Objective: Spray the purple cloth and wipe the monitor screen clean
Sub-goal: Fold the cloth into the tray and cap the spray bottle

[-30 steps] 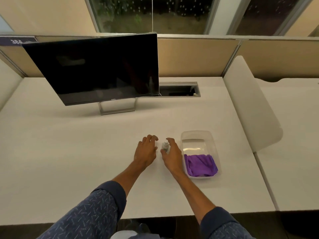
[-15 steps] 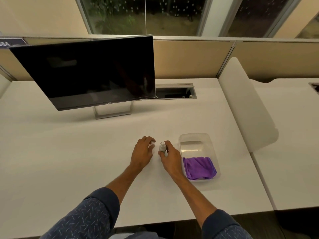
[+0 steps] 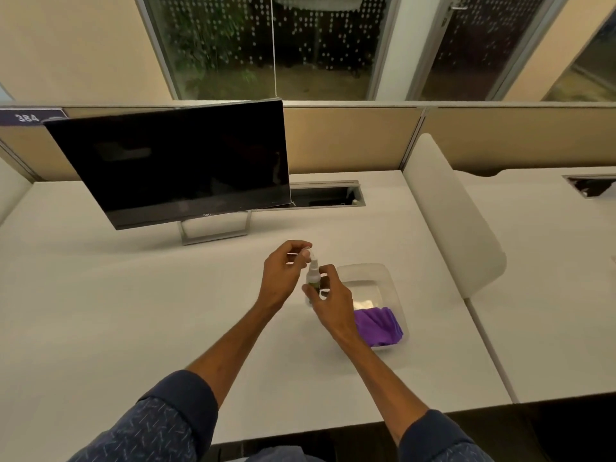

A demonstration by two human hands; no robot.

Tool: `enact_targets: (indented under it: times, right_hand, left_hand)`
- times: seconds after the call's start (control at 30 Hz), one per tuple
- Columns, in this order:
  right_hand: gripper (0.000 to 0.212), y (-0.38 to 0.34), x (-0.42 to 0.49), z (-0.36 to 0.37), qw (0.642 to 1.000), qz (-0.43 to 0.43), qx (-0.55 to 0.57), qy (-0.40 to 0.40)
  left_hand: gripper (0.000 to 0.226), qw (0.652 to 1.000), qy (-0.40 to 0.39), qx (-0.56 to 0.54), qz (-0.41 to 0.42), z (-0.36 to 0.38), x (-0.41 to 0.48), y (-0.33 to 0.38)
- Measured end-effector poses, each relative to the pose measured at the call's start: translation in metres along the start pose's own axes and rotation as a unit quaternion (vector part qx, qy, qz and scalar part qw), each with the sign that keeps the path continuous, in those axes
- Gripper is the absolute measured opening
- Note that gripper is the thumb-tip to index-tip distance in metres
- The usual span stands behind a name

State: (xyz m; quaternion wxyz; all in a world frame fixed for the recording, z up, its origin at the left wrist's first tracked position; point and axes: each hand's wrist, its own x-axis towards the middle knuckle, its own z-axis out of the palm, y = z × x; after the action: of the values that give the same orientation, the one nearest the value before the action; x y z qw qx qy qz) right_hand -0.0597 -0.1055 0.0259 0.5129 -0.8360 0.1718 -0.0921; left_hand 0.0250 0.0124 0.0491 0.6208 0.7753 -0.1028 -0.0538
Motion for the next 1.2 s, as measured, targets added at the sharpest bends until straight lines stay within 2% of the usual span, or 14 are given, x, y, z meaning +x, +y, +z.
enact_targets:
  times: [0.33, 0.67, 0.9, 1.03, 1.13, 1.2]
  right_hand:
    - [0.035, 0.000, -0.005, -0.018, 1.000, -0.027, 0.006, -0.013]
    - [0.034, -0.003, -0.004, -0.018, 0.999, -0.038, 0.005, -0.035]
    - [0.034, -0.005, -0.001, -0.014, 0.997, -0.056, -0.015, -0.043]
    - [0.032, -0.007, 0.003, -0.009, 0.998, -0.047, 0.009, -0.041]
    - [0.027, -0.007, 0.006, -0.006, 0.997, -0.052, 0.018, -0.044]
    - [0.024, -0.006, 0.006, -0.005, 0.997, -0.056, 0.018, -0.040]
  left_hand:
    - [0.024, 1.000, -0.016, 0.020, 0.014, 0.006, -0.009, 0.018]
    - [0.018, 0.987, -0.047, 0.146, 0.056, -0.008, -0.016, 0.021]
    - [0.018, 0.977, -0.080, 0.182, 0.078, -0.019, -0.018, 0.020]
    - [0.031, 0.975, -0.097, 0.183, 0.085, -0.023, -0.016, 0.024]
    - [0.048, 0.977, -0.094, 0.180, 0.066, -0.023, -0.020, 0.022]
    - [0.053, 0.981, -0.085, 0.166, 0.051, -0.024, -0.023, 0.021]
